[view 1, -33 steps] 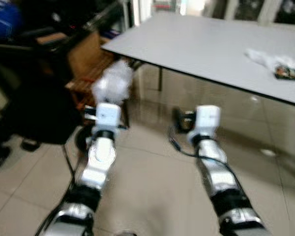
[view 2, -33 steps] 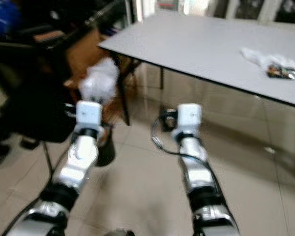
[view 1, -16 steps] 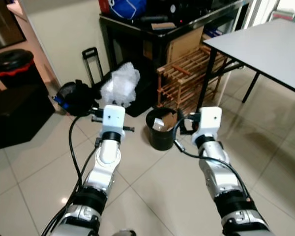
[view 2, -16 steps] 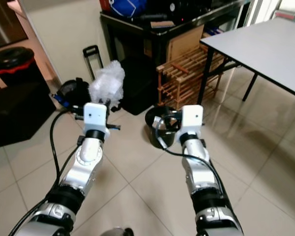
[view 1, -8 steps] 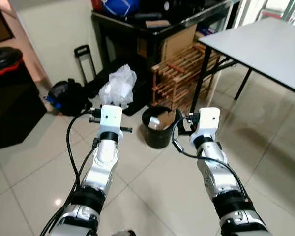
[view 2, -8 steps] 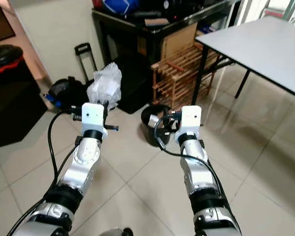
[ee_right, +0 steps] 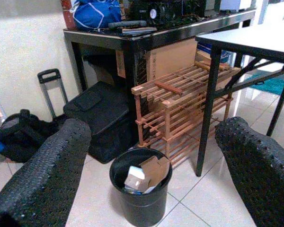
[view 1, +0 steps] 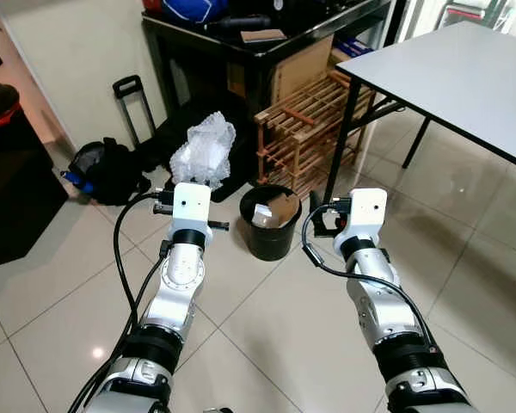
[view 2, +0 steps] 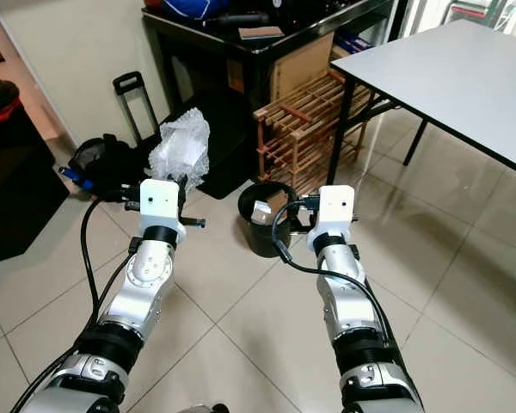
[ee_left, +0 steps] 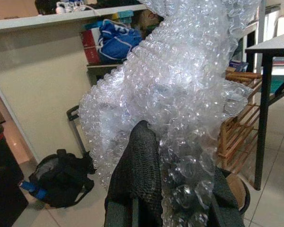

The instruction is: Picking trash to rubbish bin

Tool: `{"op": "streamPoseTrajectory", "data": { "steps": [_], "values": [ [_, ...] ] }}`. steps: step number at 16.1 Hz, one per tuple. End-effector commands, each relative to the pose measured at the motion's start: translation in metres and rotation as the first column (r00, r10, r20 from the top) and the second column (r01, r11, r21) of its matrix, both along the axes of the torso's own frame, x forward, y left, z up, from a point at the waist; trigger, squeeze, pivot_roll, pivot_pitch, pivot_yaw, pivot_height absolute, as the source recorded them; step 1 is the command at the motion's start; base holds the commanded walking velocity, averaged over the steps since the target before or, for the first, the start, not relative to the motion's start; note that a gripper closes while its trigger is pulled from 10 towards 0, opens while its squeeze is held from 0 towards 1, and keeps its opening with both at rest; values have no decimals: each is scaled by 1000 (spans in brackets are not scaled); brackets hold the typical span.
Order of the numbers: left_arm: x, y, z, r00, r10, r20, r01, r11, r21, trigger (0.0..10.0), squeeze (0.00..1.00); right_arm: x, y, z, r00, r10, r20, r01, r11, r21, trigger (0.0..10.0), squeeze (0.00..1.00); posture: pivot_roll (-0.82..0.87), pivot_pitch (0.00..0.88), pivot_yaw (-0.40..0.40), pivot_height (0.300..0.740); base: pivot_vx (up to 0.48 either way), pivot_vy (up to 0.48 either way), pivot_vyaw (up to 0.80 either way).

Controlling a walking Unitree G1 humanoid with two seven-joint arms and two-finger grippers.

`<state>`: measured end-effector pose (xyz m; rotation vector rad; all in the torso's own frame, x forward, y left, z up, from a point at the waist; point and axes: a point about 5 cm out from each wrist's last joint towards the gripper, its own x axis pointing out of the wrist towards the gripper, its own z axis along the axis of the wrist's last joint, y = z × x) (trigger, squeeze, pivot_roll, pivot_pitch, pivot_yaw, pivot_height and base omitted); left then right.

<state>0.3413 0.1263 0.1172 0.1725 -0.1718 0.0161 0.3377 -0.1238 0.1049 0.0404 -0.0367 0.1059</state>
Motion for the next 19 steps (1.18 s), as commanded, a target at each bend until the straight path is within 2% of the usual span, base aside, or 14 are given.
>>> {"op": "streamPoseTrajectory", "data": {
  "steps": [1, 8, 19],
  "values": [
    [0, 1, 0, 1000, -1, -6, 1, 1000, 8, 10000, 0, 0, 2, -2, 1000, 1, -11, -1, 1000, 4, 10000, 0, -76, 39, 64, 740, 315, 0, 0],
    [0, 0, -1, 1000, -9, -14, 9, 1000, 16, 10000, 0, 0, 4, -2, 1000, 17, -10, -17, 1000, 2, 10000, 0, -81, 28, 67, 740, 382, 0, 0],
    [1, 1, -1, 1000, -2, -23, 2, 1000, 15, 10000, 0, 0, 3, 0, 1000, 16, -7, -16, 1000, -3, 10000, 0, -75, 59, 60, 740, 459, 0, 0]
  ]
}}
